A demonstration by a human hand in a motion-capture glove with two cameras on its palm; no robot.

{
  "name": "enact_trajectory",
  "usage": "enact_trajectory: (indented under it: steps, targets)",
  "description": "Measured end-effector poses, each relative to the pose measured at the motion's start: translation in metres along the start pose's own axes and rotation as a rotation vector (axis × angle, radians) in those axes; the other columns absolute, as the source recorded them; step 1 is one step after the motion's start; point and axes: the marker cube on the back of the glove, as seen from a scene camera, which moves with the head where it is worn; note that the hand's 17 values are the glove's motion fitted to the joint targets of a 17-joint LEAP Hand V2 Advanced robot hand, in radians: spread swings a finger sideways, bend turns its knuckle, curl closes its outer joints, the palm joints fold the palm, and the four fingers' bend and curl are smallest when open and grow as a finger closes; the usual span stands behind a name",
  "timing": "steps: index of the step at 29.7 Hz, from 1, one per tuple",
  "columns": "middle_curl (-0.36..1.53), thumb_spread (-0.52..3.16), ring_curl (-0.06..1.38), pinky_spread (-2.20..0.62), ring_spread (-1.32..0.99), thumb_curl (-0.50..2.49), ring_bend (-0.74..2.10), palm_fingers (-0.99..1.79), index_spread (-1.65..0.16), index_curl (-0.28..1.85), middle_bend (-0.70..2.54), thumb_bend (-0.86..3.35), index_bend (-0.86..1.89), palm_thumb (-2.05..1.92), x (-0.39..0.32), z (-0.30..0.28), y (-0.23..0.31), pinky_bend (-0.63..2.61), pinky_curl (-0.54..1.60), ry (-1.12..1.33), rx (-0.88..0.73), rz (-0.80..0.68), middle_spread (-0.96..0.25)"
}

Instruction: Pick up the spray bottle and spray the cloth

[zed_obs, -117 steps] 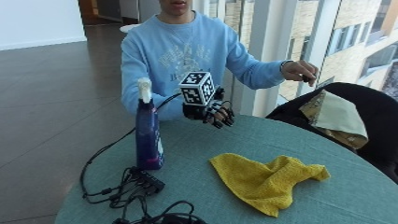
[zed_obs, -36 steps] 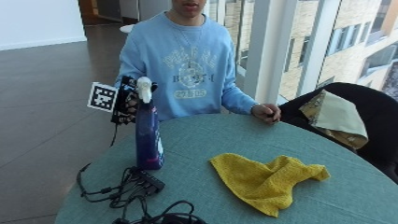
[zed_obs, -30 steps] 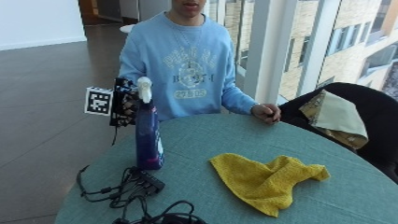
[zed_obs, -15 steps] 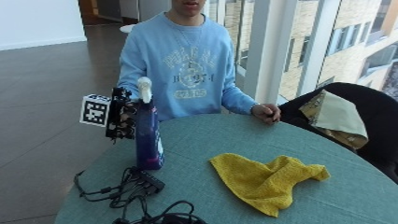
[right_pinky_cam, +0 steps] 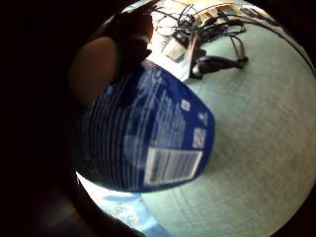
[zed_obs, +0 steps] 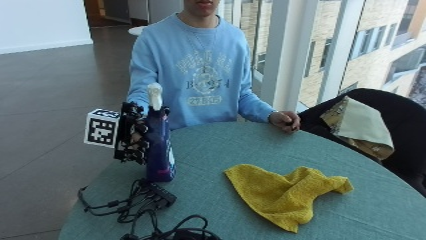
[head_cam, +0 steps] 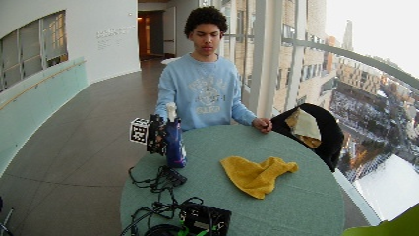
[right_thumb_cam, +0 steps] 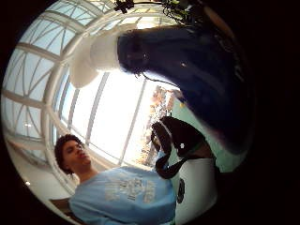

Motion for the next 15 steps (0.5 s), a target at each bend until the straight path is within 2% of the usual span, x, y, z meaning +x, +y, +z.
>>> enact_trajectory:
  steps: [8, 15]
  targets:
    - [0.38, 0.95, 0.31, 0.28, 0.03, 0.3, 0.26, 0.55, -0.38, 0.26, 0.28, -0.05, 0.09, 0.59, -0.001, 0.009, -0.011, 0.28, 0.34, 0.033, 0.065, -0.051, -0.04]
    - [0.39, 0.96, 0.34, 0.29, 0.01, 0.37, 0.38, 0.74, -0.34, 0.28, 0.27, 0.03, 0.16, 0.77, -0.001, 0.008, -0.015, 0.2, 0.32, 0.047, 0.084, -0.062, -0.06]
